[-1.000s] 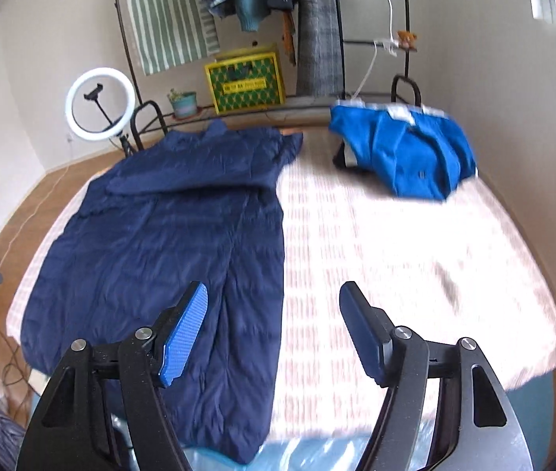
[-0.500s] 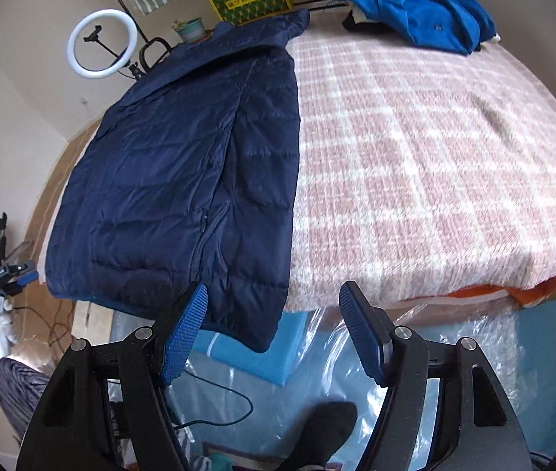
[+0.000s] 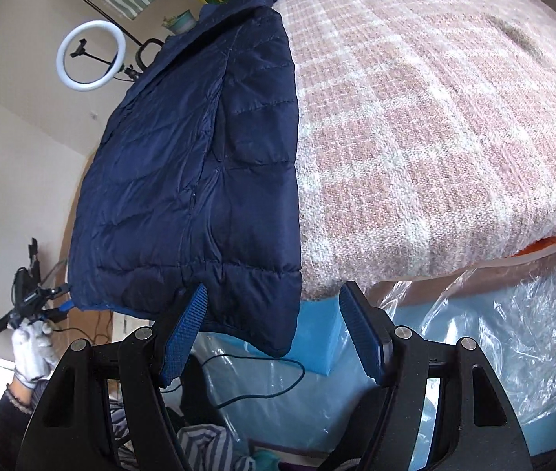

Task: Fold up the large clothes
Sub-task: 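Move both tools to the jacket hem and grasp it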

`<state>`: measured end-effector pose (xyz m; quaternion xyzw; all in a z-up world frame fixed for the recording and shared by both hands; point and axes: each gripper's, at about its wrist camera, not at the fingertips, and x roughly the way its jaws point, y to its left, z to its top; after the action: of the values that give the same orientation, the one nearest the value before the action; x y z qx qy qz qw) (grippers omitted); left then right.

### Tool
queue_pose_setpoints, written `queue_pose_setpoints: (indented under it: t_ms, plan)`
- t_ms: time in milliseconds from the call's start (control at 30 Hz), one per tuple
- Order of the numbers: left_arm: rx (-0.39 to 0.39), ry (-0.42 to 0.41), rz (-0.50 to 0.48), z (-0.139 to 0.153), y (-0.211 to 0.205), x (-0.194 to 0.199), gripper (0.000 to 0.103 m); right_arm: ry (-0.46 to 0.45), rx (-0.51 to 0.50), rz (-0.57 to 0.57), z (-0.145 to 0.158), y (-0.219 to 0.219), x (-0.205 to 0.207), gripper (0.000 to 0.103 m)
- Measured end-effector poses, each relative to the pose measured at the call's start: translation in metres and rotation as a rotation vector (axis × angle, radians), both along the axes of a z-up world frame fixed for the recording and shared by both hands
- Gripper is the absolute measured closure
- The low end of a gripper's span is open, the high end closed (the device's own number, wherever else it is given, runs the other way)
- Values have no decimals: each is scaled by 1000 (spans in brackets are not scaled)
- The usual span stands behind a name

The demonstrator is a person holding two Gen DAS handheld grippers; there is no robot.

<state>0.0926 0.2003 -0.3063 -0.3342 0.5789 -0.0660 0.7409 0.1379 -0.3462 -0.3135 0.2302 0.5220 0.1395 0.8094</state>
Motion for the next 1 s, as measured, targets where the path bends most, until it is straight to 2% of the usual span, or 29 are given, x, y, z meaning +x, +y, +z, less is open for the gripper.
queue_pose_setpoints:
  t_ms: [300, 467, 533, 600, 667, 700, 767, 833, 900, 967, 1000]
  plan:
    - [6, -11, -21, 0, -11, 6, 36, 2, -32, 83, -8, 23, 3, 33]
    - [11, -24, -39, 1, -16, 5, 36, 10, 14, 82, -12, 18, 4, 33]
    - [15, -34, -50, 4, -18, 3, 46, 15, 25, 80, -13, 18, 6, 33]
    - [19, -38, -59, 5, -20, 1, 52, 20, 30, 88, -15, 18, 6, 33]
    - [12, -37, -63, 5, -21, -1, 52, 22, 31, 101, -15, 21, 8, 34]
    - [10, -36, -69, 4, -22, -2, 53, 21, 29, 110, -14, 25, 8, 38]
    - [20, -38, -79, 4, -23, -3, 59, 15, 26, 133, -14, 29, 8, 42]
    - [42, -48, -92, 6, -25, -5, 74, 13, 23, 144, -14, 31, 7, 55]
    - [46, -62, -96, 10, -26, -6, 85, 21, 37, 141, -15, 30, 8, 76]
    - [56, -91, -93, 18, -26, -8, 90, 20, 54, 127, -13, 26, 8, 91]
    - [50, -106, -89, 22, -26, -8, 92, 21, 62, 121, -12, 24, 7, 92]
